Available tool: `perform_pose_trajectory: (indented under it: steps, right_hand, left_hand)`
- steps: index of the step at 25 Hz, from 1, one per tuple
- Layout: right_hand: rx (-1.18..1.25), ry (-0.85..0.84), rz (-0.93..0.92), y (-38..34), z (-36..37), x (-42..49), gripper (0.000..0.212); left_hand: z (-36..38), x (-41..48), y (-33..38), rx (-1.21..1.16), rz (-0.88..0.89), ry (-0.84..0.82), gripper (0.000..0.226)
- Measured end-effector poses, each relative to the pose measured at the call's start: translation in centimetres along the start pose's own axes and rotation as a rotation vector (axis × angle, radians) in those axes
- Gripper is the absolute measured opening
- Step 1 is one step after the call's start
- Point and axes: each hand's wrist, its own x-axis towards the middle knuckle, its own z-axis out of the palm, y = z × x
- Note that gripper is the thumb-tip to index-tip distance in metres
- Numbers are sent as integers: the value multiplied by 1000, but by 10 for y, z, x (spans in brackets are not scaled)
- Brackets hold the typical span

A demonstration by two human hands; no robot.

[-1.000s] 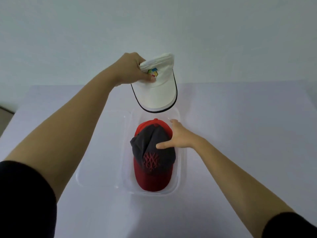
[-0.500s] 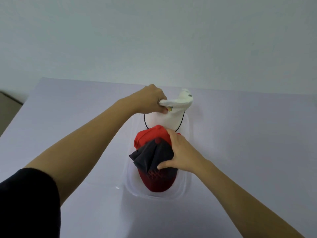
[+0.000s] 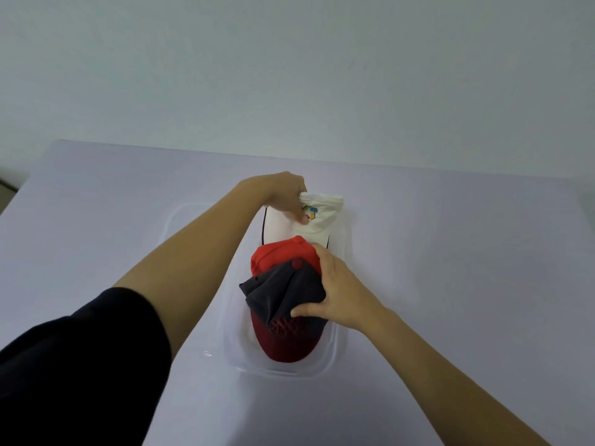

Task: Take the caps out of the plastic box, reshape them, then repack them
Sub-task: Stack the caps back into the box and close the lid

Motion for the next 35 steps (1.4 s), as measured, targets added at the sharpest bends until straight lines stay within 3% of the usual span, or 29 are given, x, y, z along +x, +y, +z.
perform_pose_trajectory:
  steps: [6, 8, 10, 12, 13, 15, 18, 20, 22, 24, 26, 30, 32, 34, 35]
  right_hand:
    - [84, -32, 67, 12, -4, 15, 117]
    - [46, -5, 59, 20, -19, 22, 95]
    - [43, 231, 9, 24, -39, 36, 56]
    - [-216, 334, -40, 25, -57, 55, 50]
    - [-414, 238, -33, 26, -62, 66, 52]
    - [-684, 15, 52, 24, -65, 80, 36]
    - [-803, -121, 157, 23, -66, 93, 48]
    - [-811, -105, 145, 28, -63, 102, 47]
    - [-801, -43, 143, 33, -57, 110, 43]
    - [-792, 33, 157, 39, -47, 119, 40]
    - [-771, 121, 148, 42, -38, 120, 36]
    - [-450, 383, 71, 44, -38, 93, 34]
    - [-279, 293, 18, 44, -42, 77, 35]
    - [-376, 54, 5, 41, -39, 69, 38]
    - [-458, 8, 5, 39, -34, 70, 38]
  left_hand:
    - [36, 19, -24, -92, -31, -120, 22]
    - [36, 17, -35, -134, 5, -98, 10]
    - [35, 16, -44, -240, 41, -47, 9]
    - [34, 15, -45, -233, 64, -31, 10]
    - [34, 15, -45, -208, 69, -40, 13]
    - [35, 15, -46, -153, 57, -62, 19]
    - [35, 12, -54, -249, -10, -73, 17]
    - [38, 16, -61, -241, -38, 57, 26]
    - [47, 21, -60, -66, -62, 224, 26]
    - [59, 28, -60, 11, -107, 276, 30]
    - [73, 27, -62, -43, -110, 356, 31]
    - [87, -3, -71, -337, 55, 714, 28]
    - [87, -21, -77, -433, 93, 560, 25]
    - [91, -30, -79, -327, 74, 262, 28]
    - [93, -29, -80, -258, 51, 195, 29]
